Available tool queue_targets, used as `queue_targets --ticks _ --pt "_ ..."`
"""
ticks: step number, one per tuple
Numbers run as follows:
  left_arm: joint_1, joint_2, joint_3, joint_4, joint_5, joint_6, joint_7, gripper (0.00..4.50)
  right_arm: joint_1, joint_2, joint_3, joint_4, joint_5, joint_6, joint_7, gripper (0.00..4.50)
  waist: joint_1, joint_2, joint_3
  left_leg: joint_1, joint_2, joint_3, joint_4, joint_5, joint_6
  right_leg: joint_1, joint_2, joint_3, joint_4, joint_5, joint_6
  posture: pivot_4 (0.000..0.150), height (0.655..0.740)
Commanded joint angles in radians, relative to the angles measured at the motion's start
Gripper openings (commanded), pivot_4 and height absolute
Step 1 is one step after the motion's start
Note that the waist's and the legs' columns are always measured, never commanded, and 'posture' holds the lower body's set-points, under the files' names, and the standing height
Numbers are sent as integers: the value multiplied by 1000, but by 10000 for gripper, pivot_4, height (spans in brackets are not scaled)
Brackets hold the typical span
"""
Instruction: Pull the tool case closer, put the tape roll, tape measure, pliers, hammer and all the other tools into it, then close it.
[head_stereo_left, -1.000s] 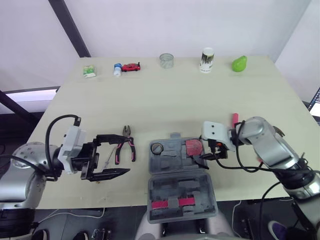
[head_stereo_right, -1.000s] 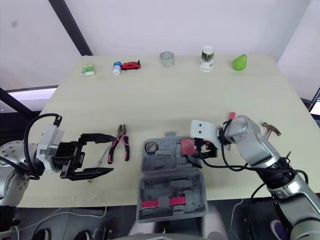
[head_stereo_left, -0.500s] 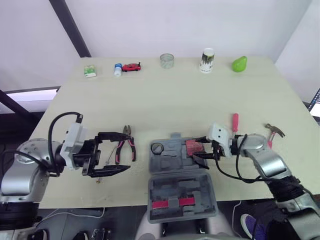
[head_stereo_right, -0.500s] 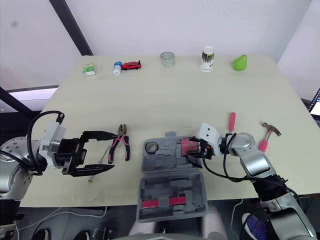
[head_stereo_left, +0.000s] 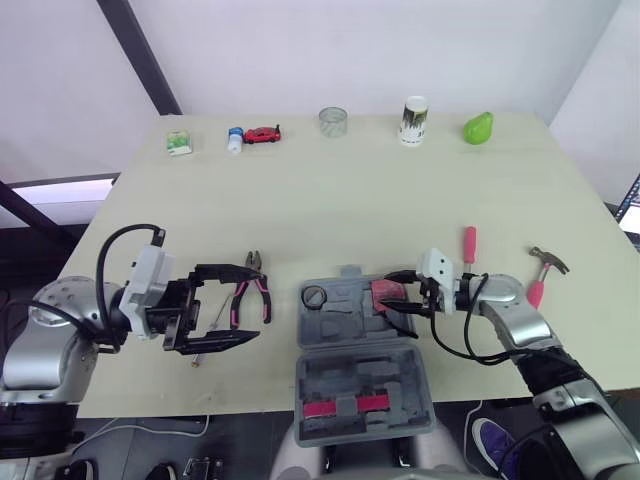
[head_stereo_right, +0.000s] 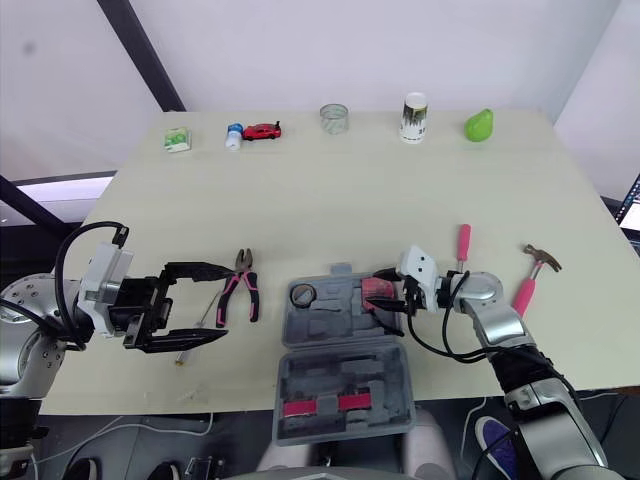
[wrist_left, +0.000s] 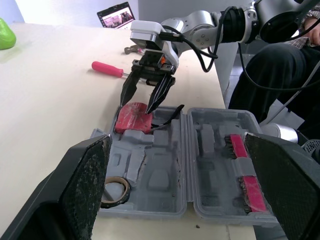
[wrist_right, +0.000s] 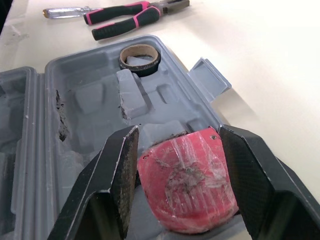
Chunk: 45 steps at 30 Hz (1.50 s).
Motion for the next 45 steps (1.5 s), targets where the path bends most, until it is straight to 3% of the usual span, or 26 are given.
queue_targets --ticks 1,13,21,24,29,32,35,45 --pt "3 17 20 4 11 -19 -15 45000 -24 15 -15 87 -3 -95 14 26768 0 0 0 0 0 0 0 0 0 0 0 0 0 0 0 1500 7400" --pt "18 20 29 5 19 -27 -16 45000 -33 52 49 435 -126 -276 0 26768 0 -3 -3 4 0 0 0 0 -1 2 0 1 0 0 0 1500 7400" --pt "22 16 32 13 19 -36 -17 45000 -53 57 86 532 -197 -316 -40 26768 -2 -10 -10 27 1 1 -8 0 0 21 0 2 -2 -2 -4 1500 7400" --pt "31 -2 52 10 1 -20 16 45000 -55 51 60 474 -179 -338 -59 26768 -1 -11 -11 39 1 1 -12 0 0 32 -1 1 -4 -3 -6 1500 7400" --pt "48 -39 100 28 -6 5 99 45000 -21 44 -11 253 -82 -301 -63 26768 0 -9 -10 37 1 1 -12 0 0 32 -3 1 -5 -3 -5 1500 7400" --pt "80 -49 130 18 -18 21 128 45000 18 32 -61 69 6 -162 -63 26768 0 -5 -7 31 1 1 -12 0 0 25 -3 2 -4 -2 -3 1500 7400" --pt "128 -61 194 8 -39 60 196 45000 92 -4 -116 -91 63 -61 -94 26768 -1 -5 -7 14 1 1 -11 1 -2 7 -4 2 -1 -1 -2 1500 7400" --pt "329 -154 358 16 -22 49 338 45000 412 -139 -395 -441 253 73 -186 26768 5 -5 -7 5 1 1 -12 1 -2 1 -5 0 -4 -1 -2 1500 7400"
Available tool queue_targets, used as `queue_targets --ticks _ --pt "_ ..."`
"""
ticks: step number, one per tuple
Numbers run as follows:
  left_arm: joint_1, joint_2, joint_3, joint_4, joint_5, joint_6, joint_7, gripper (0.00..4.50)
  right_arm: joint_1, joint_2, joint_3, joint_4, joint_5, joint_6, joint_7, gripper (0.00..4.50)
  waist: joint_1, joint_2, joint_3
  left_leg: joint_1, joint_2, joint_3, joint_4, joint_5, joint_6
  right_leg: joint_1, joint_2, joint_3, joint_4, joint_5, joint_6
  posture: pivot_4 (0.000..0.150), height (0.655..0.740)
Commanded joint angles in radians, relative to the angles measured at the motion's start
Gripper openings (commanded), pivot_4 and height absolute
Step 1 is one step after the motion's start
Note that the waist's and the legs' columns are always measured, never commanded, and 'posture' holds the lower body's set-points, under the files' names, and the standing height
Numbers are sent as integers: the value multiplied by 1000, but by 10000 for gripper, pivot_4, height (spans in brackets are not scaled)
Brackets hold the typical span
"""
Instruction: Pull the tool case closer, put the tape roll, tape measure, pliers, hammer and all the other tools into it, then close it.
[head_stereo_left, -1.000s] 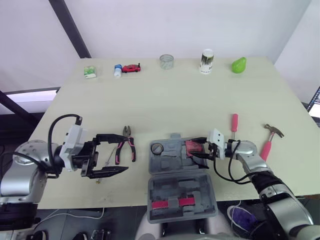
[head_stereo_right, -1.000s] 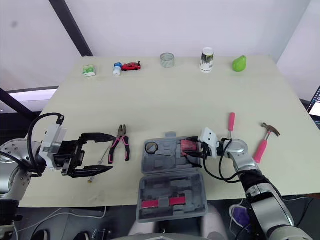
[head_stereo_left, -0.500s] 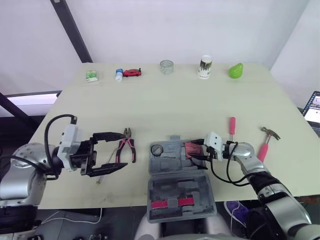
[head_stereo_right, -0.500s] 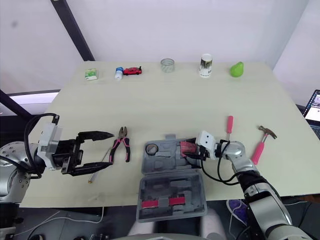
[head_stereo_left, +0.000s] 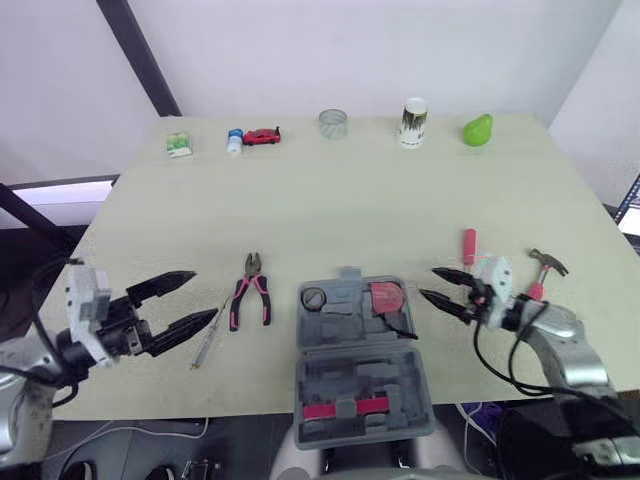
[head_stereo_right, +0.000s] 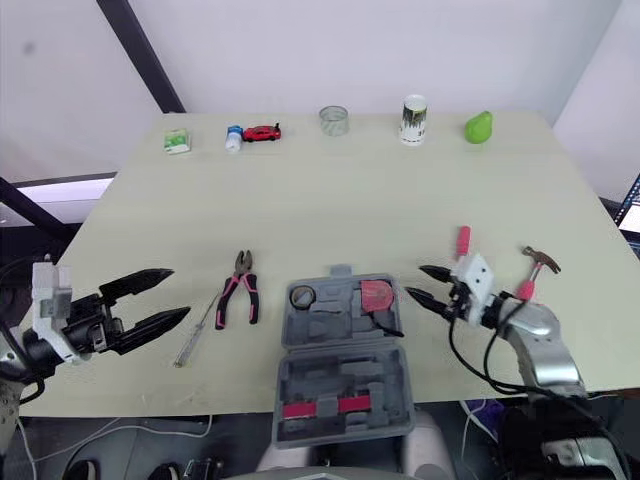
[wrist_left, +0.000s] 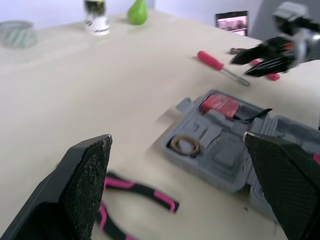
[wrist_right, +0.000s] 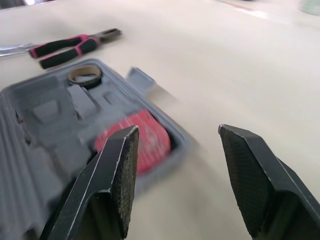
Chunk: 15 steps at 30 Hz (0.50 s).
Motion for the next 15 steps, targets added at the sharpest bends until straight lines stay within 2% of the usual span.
queue_targets --ticks 1,6,9,10,11,15 --pt "56 -52 73 21 10 -41 58 45000 110 -53 -165 -112 96 27 -36 26768 3 0 0 0 0 0 0 0 0 0 0 0 0 0 0 1500 7400" --pt "97 -115 130 127 44 -93 153 45000 280 -72 -370 -106 162 9 -89 26768 5 -2 0 0 0 0 0 0 0 1 1 0 0 0 0 1500 7400" --pt "86 -130 169 227 66 -121 227 45000 366 -73 -475 -48 172 -34 -103 34019 5 -2 -1 1 0 0 0 0 0 1 2 0 0 0 0 1500 7400" --pt "84 -129 181 266 73 -134 244 45000 394 -72 -509 -19 176 -49 -102 37542 6 -2 -1 1 0 0 0 0 0 1 2 1 0 -1 0 1500 7400" --pt "83 -125 193 307 83 -148 258 45000 418 -71 -542 17 182 -68 -98 42937 6 -3 -1 1 0 0 0 0 0 1 2 1 0 0 0 1500 7400" --pt "89 -104 207 452 124 -209 263 45000 460 -76 -634 162 200 -122 -91 44092 0 -4 -2 1 0 1 0 0 0 1 3 1 0 -1 0 1500 7400"
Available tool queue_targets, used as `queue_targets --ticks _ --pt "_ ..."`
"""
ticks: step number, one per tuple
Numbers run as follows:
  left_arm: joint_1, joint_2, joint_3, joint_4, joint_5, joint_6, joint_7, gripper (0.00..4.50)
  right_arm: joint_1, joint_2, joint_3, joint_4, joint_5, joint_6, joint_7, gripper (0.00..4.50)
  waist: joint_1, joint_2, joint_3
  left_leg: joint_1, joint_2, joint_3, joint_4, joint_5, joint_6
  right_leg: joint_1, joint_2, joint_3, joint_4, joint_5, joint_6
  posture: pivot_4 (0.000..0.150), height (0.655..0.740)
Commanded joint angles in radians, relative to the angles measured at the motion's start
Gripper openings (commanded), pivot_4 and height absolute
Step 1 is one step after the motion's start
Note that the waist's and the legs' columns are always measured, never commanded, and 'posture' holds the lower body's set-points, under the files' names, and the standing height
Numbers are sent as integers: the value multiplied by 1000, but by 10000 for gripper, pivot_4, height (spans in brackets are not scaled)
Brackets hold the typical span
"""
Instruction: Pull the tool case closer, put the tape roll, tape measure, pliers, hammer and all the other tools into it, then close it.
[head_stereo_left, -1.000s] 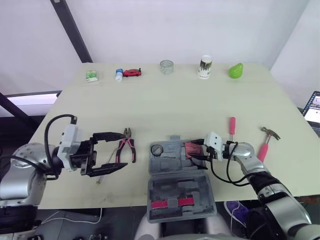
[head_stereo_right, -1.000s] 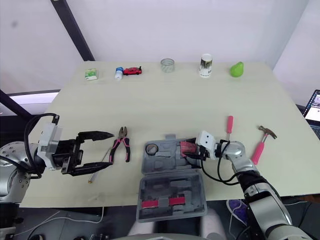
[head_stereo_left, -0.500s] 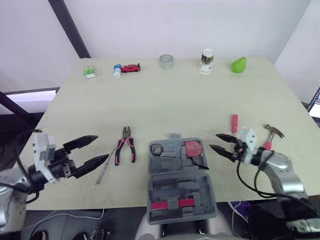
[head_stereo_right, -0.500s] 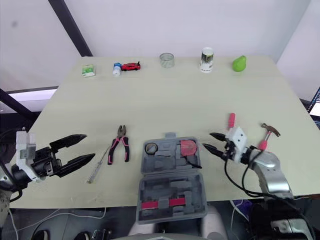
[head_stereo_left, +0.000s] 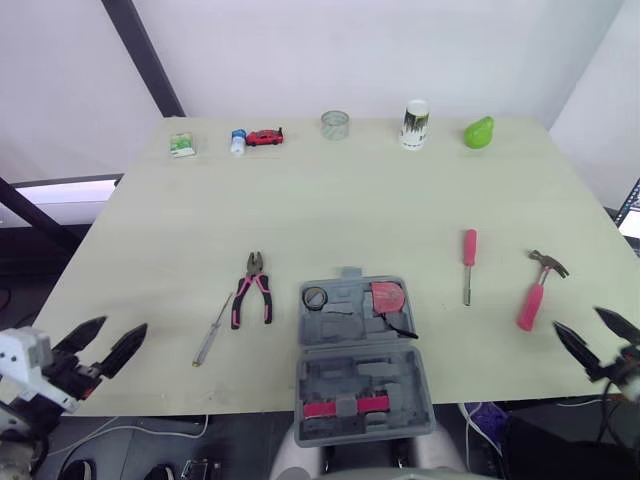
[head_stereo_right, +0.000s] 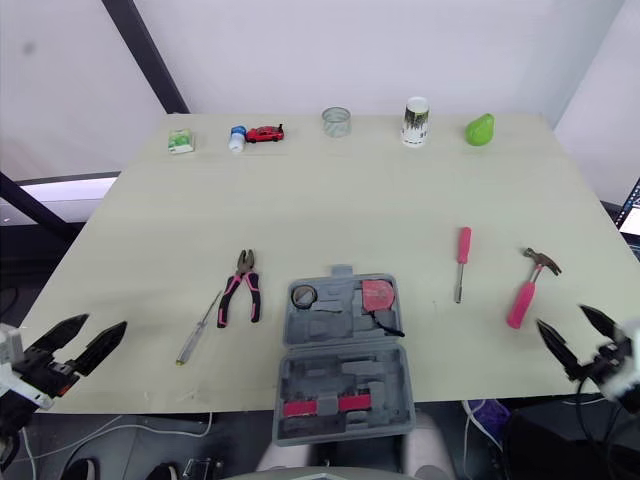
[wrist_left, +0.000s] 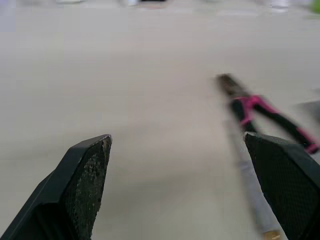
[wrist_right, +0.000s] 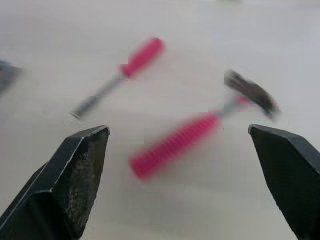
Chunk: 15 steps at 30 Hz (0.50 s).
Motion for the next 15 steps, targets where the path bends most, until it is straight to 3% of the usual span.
queue_targets --ticks 1,9,15 --pt "11 34 36 109 31 -67 1 45000 19 -14 -102 114 34 -63 9 44092 -3 -1 0 0 0 0 0 0 0 0 0 0 0 -1 -1 1500 7400" --pt "-2 58 24 195 37 -122 -29 45000 35 -42 -131 235 37 -118 66 44092 -3 -1 -1 5 1 3 -1 0 0 2 -1 2 1 -2 -3 1500 7400" --pt "11 -17 -55 -174 35 -27 108 45000 11 -72 -97 116 46 -92 90 44092 2 0 -2 8 1 2 -1 0 0 6 -10 5 0 -2 -3 1500 7400"
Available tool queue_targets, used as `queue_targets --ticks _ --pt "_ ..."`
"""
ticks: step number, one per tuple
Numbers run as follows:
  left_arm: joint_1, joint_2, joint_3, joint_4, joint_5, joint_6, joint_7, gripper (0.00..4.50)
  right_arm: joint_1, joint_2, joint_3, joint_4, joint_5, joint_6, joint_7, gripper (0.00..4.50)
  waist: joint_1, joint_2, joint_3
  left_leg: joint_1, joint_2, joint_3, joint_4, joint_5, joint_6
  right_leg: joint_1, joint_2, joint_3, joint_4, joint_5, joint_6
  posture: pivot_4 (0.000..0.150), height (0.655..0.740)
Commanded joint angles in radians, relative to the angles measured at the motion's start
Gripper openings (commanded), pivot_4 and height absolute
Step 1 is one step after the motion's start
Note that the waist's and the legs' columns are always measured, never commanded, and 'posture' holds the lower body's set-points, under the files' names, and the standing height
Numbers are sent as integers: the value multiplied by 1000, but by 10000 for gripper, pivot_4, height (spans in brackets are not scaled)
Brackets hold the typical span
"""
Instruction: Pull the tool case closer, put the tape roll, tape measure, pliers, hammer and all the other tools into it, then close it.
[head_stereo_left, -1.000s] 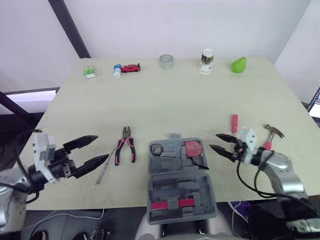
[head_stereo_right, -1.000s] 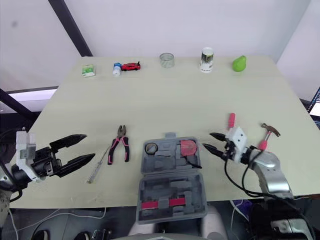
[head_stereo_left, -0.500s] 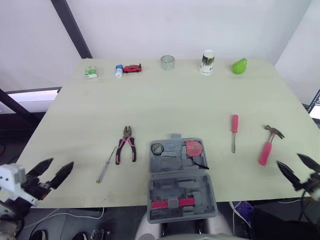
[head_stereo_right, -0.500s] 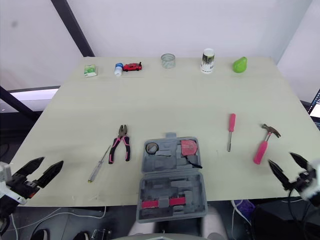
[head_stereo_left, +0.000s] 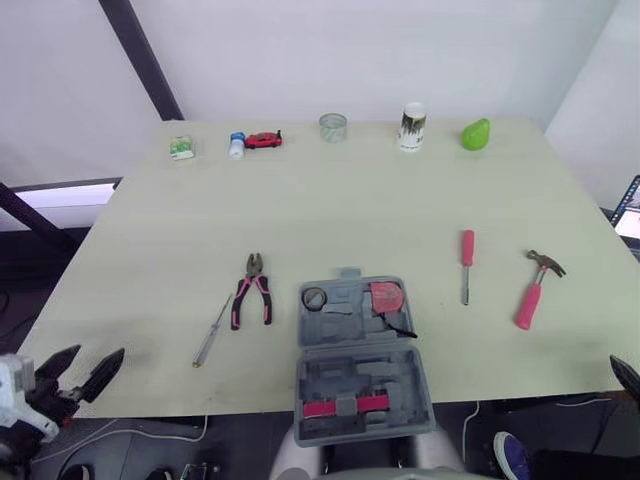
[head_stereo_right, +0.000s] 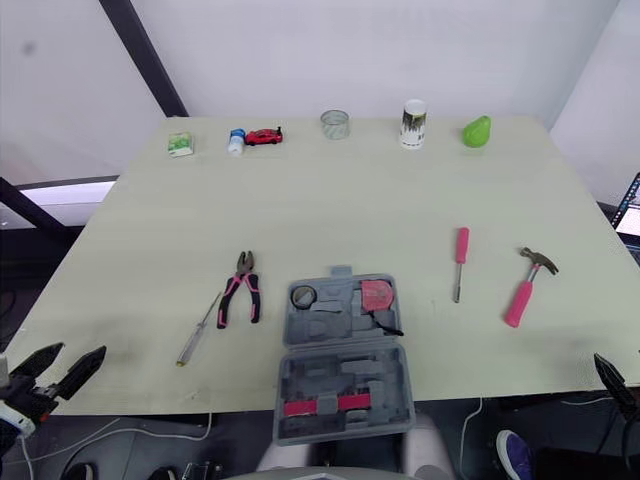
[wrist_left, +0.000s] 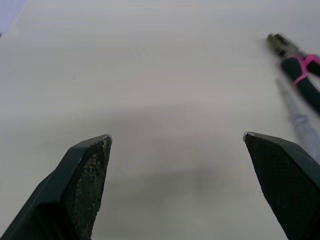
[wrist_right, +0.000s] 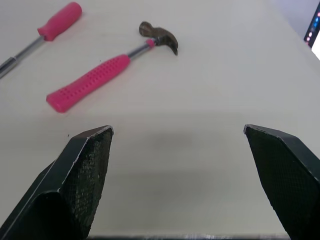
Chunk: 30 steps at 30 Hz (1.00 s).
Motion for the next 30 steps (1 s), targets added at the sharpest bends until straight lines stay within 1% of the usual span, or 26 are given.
queue_targets --ticks 1,4,7,10,12,15,17,19,20,23,27,30 --pt "5 -39 -55 -253 -5 70 108 45000 -4 -29 15 -140 30 21 24 44092 1 1 -1 0 0 0 0 0 0 0 -1 0 0 0 0 1500 7400" --pt "-4 -81 -112 -398 5 146 210 45000 1 -31 61 -275 66 99 33 44092 2 2 -1 1 0 -1 -1 0 0 1 -2 0 0 0 0 1500 7400" --pt "-15 -108 -169 -508 -5 214 269 45000 -2 -37 116 -405 116 186 52 44092 0 2 -1 1 0 -1 -1 0 0 1 -2 0 0 0 0 1500 7400" --pt "-55 -145 -255 -648 -19 341 387 45000 -57 -61 208 -532 132 248 68 44092 -1 3 -1 0 0 -1 -2 0 0 1 -3 -1 -1 0 0 1500 7400" --pt "-101 -163 -282 -695 -30 419 464 45000 -92 -78 257 -581 141 283 84 44092 2 3 -1 0 -1 -1 -1 0 0 1 -3 -1 0 0 0 1500 7400" --pt "-144 -179 -342 -744 14 490 552 45000 -126 -115 331 -631 133 295 153 44092 8 3 -1 0 -1 -2 0 0 0 1 -2 -2 0 1 2 1500 7400" --pt "-171 -193 -387 -782 48 537 621 45000 -163 -134 369 -647 122 291 179 44092 11 3 -1 0 -2 -3 0 0 0 1 4 -3 0 2 4 1500 7400" --pt "-210 -235 -407 -813 79 610 741 45000 -206 -149 403 -662 116 290 197 44092 16 3 0 0 -2 -3 0 0 0 2 6 -4 0 2 4 1500 7400" --pt "-220 -249 -409 -821 86 634 772 45000 -216 -153 410 -664 115 289 201 44092 18 2 0 -1 -2 -3 0 0 0 1 7 -4 0 3 4 1500 7400" --pt "-244 -304 -457 -835 163 678 886 45000 -288 -158 461 -697 114 307 199 44092 20 2 0 0 -2 -4 0 0 0 2 9 -4 0 3 4 1500 7400" --pt "-271 -367 -490 -804 242 667 971 45000 -333 -154 498 -714 112 321 192 44092 24 1 1 0 -2 -4 0 0 0 2 10 -4 1 2 4 1500 7400" --pt "-293 -403 -510 -769 273 654 995 45000 -343 -154 518 -705 93 309 198 44092 26 1 1 -1 -2 -5 1 0 0 2 9 -5 0 2 4 1500 7400"
